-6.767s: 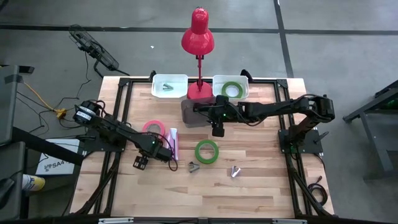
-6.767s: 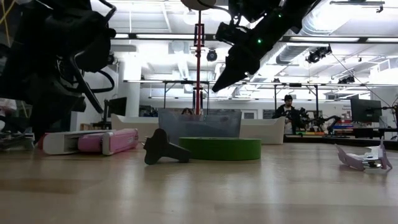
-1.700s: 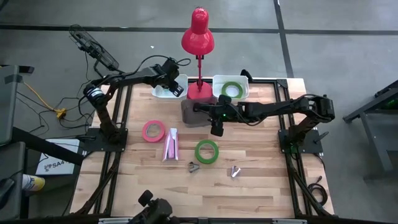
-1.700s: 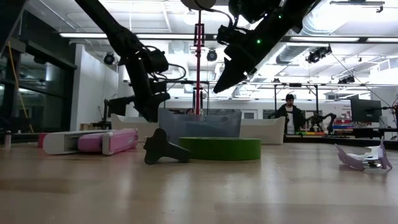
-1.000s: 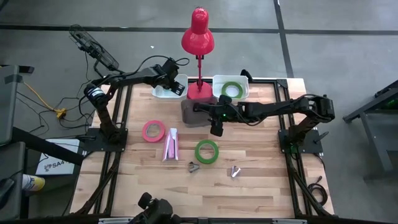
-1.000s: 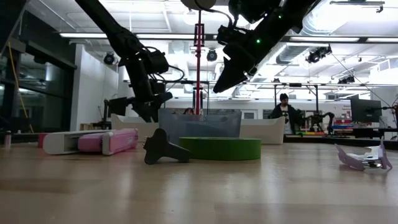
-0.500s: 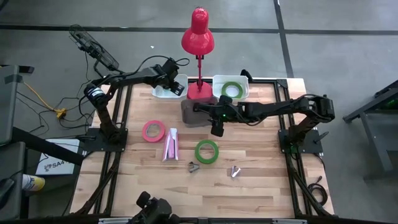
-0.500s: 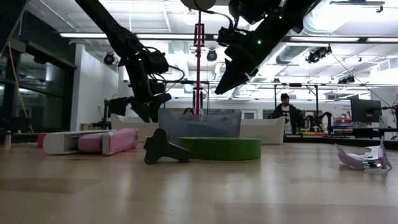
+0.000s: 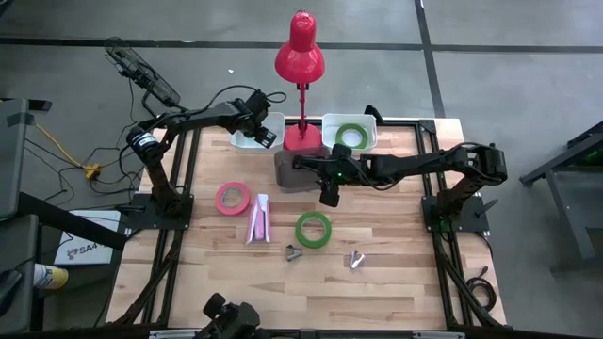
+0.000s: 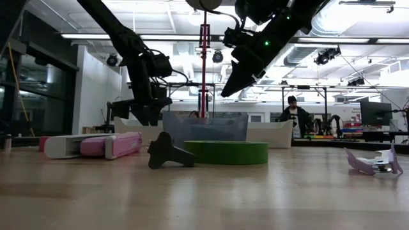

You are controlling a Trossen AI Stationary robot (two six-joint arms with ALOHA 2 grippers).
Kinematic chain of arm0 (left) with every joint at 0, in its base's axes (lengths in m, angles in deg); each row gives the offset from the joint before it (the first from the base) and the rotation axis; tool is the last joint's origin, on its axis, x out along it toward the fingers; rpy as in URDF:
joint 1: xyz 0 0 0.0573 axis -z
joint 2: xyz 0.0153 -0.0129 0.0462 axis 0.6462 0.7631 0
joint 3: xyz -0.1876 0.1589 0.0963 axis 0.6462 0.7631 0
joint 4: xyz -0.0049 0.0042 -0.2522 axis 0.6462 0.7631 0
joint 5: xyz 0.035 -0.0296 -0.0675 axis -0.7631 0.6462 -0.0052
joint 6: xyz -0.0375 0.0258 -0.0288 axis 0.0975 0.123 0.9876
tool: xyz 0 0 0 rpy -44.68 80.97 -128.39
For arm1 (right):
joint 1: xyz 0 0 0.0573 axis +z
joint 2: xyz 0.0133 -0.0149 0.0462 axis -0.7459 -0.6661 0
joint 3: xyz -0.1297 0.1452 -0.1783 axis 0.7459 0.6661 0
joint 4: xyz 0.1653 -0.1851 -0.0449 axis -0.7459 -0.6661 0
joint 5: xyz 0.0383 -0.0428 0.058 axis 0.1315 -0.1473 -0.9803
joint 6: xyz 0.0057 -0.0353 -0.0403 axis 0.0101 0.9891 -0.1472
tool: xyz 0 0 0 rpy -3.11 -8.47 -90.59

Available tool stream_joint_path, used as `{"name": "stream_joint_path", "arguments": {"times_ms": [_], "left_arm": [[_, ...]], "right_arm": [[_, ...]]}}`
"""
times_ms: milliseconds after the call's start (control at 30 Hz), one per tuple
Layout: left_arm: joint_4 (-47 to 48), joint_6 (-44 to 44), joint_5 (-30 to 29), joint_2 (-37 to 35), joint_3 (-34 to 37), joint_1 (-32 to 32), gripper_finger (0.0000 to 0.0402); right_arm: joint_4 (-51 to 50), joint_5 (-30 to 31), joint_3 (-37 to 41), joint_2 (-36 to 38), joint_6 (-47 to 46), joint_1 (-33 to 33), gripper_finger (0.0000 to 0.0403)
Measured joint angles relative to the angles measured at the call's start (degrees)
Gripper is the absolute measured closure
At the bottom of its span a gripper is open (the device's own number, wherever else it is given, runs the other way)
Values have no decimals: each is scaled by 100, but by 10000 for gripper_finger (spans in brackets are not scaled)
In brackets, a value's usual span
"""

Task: Pick and place Stapler, Stapler remover, tape
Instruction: Put the light blue staple remover into the left white bin, then put the purple staple remover into the left white bin

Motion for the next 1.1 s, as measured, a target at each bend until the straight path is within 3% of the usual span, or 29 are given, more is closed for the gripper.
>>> {"name": "stream_joint_path", "arguments": {"times_ms": [667, 1100], "left_arm": [[737, -44, -87, -1057, 0, 109, 231], [1793, -5, -663, -1523, -2, 1053, 231]], "right_arm": [[-4, -1, -2, 0, 64, 0, 190], [-599, -47, -1, 0, 56, 6, 190]]}}
